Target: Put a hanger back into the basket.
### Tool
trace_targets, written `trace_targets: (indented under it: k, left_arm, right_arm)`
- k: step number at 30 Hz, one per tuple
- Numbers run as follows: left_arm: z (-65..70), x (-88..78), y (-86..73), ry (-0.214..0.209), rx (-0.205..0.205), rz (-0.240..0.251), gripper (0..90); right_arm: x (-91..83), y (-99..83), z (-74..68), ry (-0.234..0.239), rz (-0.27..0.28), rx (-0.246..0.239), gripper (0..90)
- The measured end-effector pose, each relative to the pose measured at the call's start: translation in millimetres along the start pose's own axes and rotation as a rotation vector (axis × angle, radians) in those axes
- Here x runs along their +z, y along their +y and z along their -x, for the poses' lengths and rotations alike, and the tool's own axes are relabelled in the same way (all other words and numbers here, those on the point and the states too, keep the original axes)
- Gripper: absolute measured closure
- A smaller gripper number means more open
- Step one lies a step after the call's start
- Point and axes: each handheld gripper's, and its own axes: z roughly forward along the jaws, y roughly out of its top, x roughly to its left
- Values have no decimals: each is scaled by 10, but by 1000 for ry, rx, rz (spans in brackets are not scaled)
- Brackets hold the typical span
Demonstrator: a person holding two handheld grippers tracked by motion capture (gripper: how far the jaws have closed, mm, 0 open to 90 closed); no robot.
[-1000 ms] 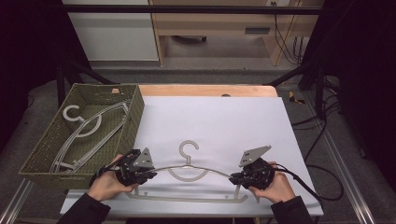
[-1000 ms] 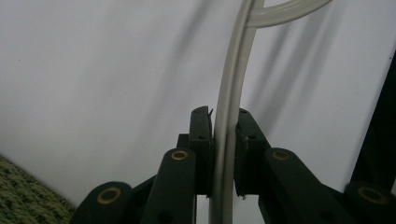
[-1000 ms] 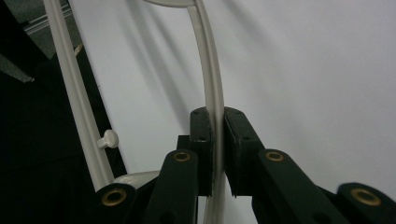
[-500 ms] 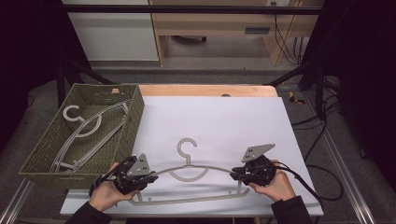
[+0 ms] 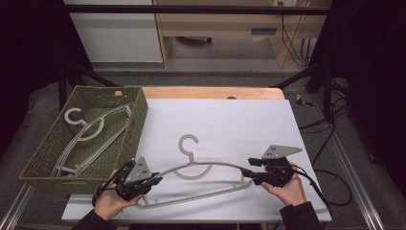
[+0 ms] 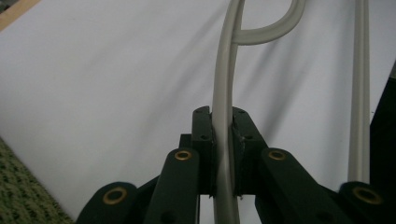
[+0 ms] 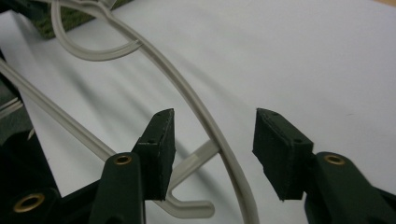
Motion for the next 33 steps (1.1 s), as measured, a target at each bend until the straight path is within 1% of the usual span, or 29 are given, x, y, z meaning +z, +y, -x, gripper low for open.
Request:
trace_targets:
  k: [1, 3, 4, 5, 6, 8, 9, 10, 12, 14, 17, 20, 21, 28, 31, 33]
  left_arm:
    - [-12, -8, -4, 1, -13, 3, 816]
    - [-24, -17, -7, 17, -29, 7, 816]
    - [-28, -22, -8, 25, -34, 12, 815]
    - [-35, -31, -8, 32, -48, 14, 816]
    - [-39, -38, -8, 41, -52, 17, 816]
    - [-53, -62, -10, 57, -70, 32, 816]
    - [-56, -74, -10, 64, -80, 38, 816]
    - [-62, -87, -10, 71, -79, 44, 816]
    - [-73, -126, -11, 86, -92, 64, 816]
    - [-87, -163, -9, 95, -101, 78, 816]
    - [-114, -245, -4, 118, -102, 101, 816]
    - [-132, -324, 2, 139, -122, 143, 816]
    - [-144, -354, 5, 143, -126, 152, 816]
    - [-243, -578, 13, 191, -155, 216, 816]
    - [-315, -693, 3, 224, -169, 251, 816]
    - [-344, -754, -4, 233, -188, 257, 816]
  right_arm:
    - [-16, -8, 17, -8, 18, 8, 461]
    - [-78, -25, 56, -29, 64, 35, 401]
    - [-106, -32, 70, -35, 87, 46, 351]
    - [-126, -37, 83, -44, 102, 46, 324]
    - [-157, -43, 95, -61, 128, 58, 297]
    - [-199, -56, 118, -75, 153, 77, 257]
    - [-222, -67, 139, -89, 171, 92, 229]
    - [-239, -75, 153, -102, 182, 105, 197]
    - [-270, -92, 179, -123, 207, 126, 158]
    - [-304, -107, 203, -133, 227, 141, 134]
    - [-348, -118, 228, -149, 258, 154, 122]
    - [-395, -136, 257, -166, 278, 168, 110]
    - [-405, -140, 263, -170, 289, 181, 104]
    - [-465, -164, 300, -195, 315, 208, 74]
    - [-479, -168, 308, -209, 321, 203, 57]
    - [-489, -171, 314, -213, 327, 200, 55]
